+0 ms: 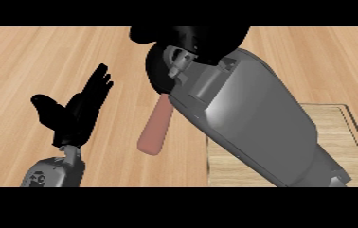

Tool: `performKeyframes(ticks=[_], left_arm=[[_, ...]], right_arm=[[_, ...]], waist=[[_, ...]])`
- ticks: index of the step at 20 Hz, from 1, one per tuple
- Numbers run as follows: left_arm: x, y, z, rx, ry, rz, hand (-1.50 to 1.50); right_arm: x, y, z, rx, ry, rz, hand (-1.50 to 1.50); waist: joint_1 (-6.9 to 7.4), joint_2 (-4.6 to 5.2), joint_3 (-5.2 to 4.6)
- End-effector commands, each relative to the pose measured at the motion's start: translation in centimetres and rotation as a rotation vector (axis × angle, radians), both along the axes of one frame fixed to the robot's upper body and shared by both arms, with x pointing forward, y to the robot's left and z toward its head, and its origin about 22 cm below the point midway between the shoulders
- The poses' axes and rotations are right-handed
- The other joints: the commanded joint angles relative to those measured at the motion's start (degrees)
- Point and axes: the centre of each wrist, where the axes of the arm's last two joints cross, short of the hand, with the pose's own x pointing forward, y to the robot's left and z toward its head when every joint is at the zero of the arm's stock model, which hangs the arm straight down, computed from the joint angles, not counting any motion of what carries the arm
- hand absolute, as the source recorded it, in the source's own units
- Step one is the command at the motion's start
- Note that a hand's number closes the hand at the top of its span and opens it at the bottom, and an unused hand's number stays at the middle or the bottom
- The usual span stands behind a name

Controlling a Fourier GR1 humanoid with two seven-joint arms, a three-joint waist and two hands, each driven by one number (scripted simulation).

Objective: Pick the squash from the tray and place it in the pot

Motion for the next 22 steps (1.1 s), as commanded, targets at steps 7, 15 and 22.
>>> performKeyframes(ticks=[7, 15, 22], left_arm=[[0.8, -0.5, -0.3, -0.006, -0.015, -0.005, 0.0], [0.6, -0.2, -0.1, -0.009, -0.001, 0.001, 0.0], [0.0, -1.0, 0.3, -0.004, -0.016, -0.033, 0.0]], right_arm=[[6.2, 0.5, -0.8, 0.151, 0.172, -0.236, 1.5], [9.9, -1.8, -5.0, 0.319, 0.291, -0.232, 1.5], [11.7, -3.4, -6.3, 0.568, 0.299, -0.201, -1.5]], waist=[[-0.32, 0.75, 0.06], [0.3, 0.88, 0.14], [1.98, 0.98, 0.15]])
